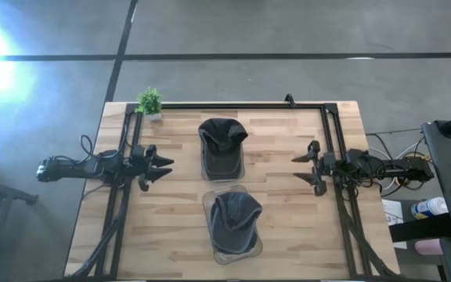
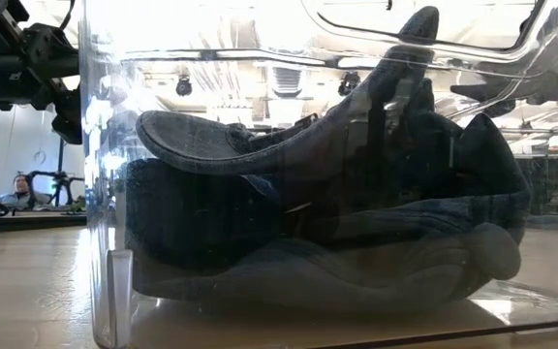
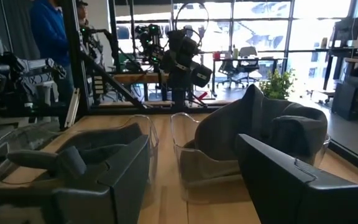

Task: Pick & Place hat
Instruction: Return to Home Position

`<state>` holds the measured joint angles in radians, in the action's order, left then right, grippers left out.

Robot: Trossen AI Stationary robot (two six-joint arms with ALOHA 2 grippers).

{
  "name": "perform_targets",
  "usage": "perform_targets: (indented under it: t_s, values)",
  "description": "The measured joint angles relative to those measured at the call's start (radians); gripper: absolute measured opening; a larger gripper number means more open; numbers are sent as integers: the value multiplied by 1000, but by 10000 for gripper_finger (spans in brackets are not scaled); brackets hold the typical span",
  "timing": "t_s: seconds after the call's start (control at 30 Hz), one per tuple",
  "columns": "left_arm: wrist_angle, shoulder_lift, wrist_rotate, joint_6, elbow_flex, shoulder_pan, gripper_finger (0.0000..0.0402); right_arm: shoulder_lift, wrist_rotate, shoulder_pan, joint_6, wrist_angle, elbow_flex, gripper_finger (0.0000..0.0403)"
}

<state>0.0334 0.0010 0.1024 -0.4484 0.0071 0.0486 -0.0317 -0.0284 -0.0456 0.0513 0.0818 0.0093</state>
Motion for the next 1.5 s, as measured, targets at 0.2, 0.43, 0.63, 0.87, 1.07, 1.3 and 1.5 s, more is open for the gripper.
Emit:
perform_targets:
  t_s: [0.2, 0.43, 0.63, 0.87, 1.07, 1.3, 1.5]
  values:
    - [0, 0, 0, 0, 0, 0, 185, -2, 0, 0, 1, 1, 0, 233]
    - [0, 0, 0, 0, 0, -1, 185, -4, 0, 0, 0, 1, 0, 233]
    - [-8, -1, 1, 80, -1, -22, 185, -4, 0, 0, 0, 1, 0, 233]
    - [-13, -1, 2, 323, -1, -23, 185, -4, 1, 0, 0, 1, 0, 233]
    - [-19, -1, -6, 414, -1, -23, 185, -4, 1, 0, 0, 1, 0, 233]
    - [0, -1, -4, 398, -1, -23, 185, -4, 1, 0, 0, 1, 0, 233]
    - [4, -1, -1, 344, 2, -23, 185, -4, 1, 0, 0, 1, 0, 233]
